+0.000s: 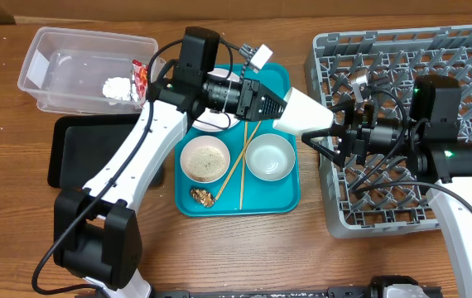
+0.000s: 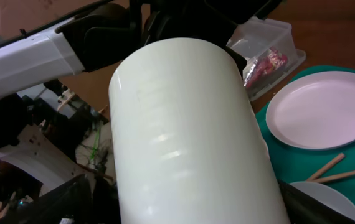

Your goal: Sort waste into correct bins and load items into the dishwasher

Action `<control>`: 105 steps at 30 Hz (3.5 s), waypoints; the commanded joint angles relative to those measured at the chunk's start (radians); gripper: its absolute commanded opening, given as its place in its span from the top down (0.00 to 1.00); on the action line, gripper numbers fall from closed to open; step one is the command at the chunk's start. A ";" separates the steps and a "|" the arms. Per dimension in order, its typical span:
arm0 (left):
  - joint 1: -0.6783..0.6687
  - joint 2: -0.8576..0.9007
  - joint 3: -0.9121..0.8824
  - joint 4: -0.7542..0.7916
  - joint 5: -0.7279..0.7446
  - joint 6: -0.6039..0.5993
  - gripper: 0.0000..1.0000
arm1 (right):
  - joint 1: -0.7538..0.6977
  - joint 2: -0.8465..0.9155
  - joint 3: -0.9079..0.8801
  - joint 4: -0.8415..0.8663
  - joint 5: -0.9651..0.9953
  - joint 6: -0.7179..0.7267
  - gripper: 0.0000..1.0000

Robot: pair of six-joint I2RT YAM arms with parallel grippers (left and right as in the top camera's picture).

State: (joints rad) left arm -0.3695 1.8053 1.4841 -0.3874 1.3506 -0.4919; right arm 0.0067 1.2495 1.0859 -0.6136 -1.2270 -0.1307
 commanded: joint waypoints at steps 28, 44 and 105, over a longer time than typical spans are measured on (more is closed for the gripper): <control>-0.035 0.015 0.010 0.003 -0.028 -0.096 0.96 | 0.011 -0.005 0.018 0.038 -0.062 -0.004 0.40; 0.055 0.015 0.010 -0.094 -0.303 0.061 0.35 | 0.011 -0.005 0.018 -0.101 0.360 0.109 0.62; 0.297 -0.225 0.011 -0.656 -1.246 0.286 0.21 | -0.688 0.583 0.542 -0.829 1.274 0.371 0.12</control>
State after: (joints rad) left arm -0.0704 1.5822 1.4837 -1.0447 0.1150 -0.2245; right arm -0.6792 1.8339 1.6341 -1.4506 0.0525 0.2382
